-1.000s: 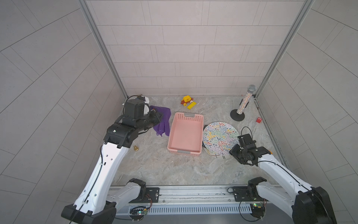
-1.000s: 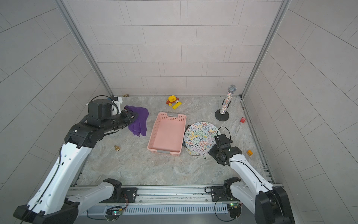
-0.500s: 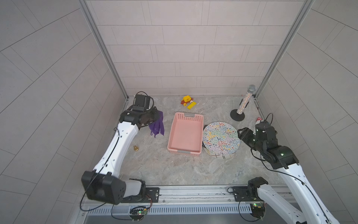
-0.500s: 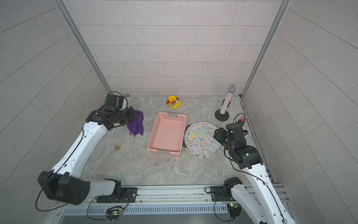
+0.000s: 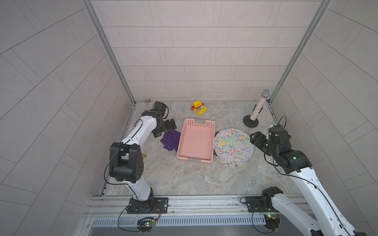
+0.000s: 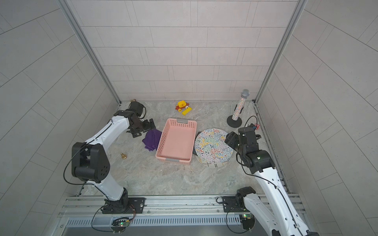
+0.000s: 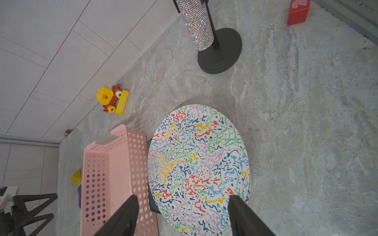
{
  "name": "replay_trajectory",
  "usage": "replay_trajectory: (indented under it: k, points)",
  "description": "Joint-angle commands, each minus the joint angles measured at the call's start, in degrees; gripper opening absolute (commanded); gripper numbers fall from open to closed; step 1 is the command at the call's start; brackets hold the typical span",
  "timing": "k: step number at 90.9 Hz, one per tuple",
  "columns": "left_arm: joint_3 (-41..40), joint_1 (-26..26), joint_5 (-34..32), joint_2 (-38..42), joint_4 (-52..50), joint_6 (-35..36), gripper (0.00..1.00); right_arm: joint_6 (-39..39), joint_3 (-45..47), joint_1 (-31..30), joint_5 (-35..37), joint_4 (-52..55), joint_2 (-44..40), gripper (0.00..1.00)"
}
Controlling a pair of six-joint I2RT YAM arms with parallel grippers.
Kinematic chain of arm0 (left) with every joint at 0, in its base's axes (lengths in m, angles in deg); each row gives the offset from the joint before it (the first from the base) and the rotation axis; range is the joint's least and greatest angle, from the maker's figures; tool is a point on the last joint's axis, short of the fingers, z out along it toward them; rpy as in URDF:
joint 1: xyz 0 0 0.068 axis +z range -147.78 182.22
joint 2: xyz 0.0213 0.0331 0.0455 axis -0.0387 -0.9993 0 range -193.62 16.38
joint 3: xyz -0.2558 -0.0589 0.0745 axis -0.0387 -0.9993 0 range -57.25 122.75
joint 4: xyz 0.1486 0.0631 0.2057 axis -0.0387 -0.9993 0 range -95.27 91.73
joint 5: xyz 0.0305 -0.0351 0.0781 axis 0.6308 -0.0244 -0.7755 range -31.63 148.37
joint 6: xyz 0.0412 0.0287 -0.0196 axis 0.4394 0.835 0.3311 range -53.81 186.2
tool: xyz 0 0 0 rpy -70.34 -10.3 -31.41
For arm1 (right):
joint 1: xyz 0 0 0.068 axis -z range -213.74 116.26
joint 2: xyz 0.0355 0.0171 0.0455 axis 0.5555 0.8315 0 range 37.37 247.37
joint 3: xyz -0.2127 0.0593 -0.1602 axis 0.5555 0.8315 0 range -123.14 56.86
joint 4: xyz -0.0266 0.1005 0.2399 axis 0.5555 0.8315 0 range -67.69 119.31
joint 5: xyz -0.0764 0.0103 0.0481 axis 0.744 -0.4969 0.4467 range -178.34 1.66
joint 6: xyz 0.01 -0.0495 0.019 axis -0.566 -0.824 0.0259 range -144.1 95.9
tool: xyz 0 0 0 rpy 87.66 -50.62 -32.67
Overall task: Wipe the wet plate dry
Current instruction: Place the towel at the center of the board, then reset both arms
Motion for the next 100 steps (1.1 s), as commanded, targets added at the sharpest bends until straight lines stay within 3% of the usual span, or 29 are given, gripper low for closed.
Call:
replay_trajectory:
  k: [1,9,14,27,38,46,70,81,100]
  points:
    - [2.63,0.23,1.73,9.68,-2.95,0.51,1.0,-4.48,0.64,2.9,0.83,-2.96,0.77,0.79]
    - [3.1,0.22,1.72,16.72,-4.23,2.11,1.0,-10.03,2.01,5.87,1.1,-6.14,1.56,0.81]
    - [1.49,0.24,-0.96,22.79,-4.36,3.2,1.0,-13.7,3.33,7.0,4.85,-9.13,1.54,0.82]
    - [-12.28,0.1,-15.64,38.14,1.76,7.35,1.0,-21.9,13.17,7.49,13.67,-22.32,0.44,0.85]
    - [-20.55,0.18,-19.55,38.12,3.96,12.07,1.0,-29.07,22.7,7.61,16.68,-34.8,0.34,0.89]
    - [-27.68,0.34,-21.46,39.45,11.02,12.93,1.0,-34.15,29.04,7.6,17.04,-45.66,-0.16,0.92]
    - [-44.51,0.48,-24.0,38.51,34.87,17.93,1.0,-37.56,39.24,7.63,16.56,-65.9,4.53,0.97]
    - [-44.83,0.93,-25.08,35.55,41.24,20.47,1.0,-38.28,39.65,7.6,15.12,-76.34,11.47,1.0]
    - [-45.61,2.81,-19.11,27.17,50.11,20.68,1.0,-40.92,36.62,8.17,13.39,-89.04,24.69,1.0]
